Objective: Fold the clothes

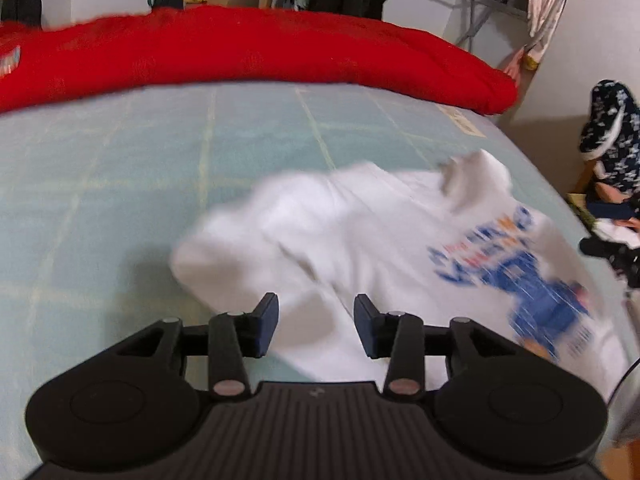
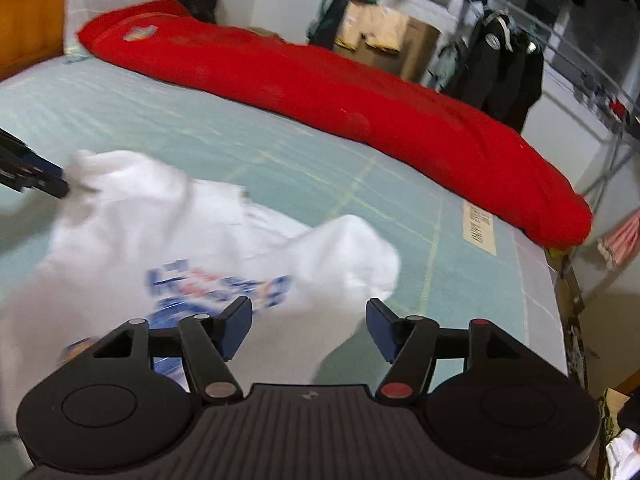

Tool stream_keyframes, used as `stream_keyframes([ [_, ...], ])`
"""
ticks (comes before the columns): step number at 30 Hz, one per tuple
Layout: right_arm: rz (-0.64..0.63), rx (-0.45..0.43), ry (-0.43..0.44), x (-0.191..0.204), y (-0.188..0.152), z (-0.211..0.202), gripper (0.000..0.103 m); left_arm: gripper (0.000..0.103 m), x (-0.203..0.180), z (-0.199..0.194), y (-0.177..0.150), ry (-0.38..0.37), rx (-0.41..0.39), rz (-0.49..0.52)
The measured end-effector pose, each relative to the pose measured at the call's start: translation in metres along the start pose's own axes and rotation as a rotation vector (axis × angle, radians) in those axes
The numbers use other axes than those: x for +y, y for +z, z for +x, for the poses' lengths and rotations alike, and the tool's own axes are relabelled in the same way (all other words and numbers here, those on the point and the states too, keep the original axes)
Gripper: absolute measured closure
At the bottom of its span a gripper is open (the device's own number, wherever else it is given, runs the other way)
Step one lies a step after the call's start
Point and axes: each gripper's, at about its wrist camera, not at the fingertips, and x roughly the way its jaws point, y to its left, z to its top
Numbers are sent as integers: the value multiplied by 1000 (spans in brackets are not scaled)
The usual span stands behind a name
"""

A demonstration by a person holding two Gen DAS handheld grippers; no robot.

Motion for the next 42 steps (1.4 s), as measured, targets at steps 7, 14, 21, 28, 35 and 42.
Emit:
stream_keyframes([
  [7, -12, -77, 96, 62, -45, -57, 31, 65, 2, -2, -69, -181, 24, -271],
  [14, 187, -122, 192, 83, -90, -81, 31, 65, 11, 26, -108, -317, 10, -541],
  [21, 295, -130, 222, 83, -107, -79, 31, 81, 26, 59, -104, -339, -35, -659],
  [28, 309, -150, 262, 85, -97, -67, 31, 87, 29, 86, -96, -405, -64, -734],
  [35, 319, -154, 284, 88, -94, -58, 30, 91, 21, 100, -100, -442, -105, -725],
  [42, 342, -137, 261, 85, -99, -54, 30, 96, 11, 101, -88, -362, -105, -669],
])
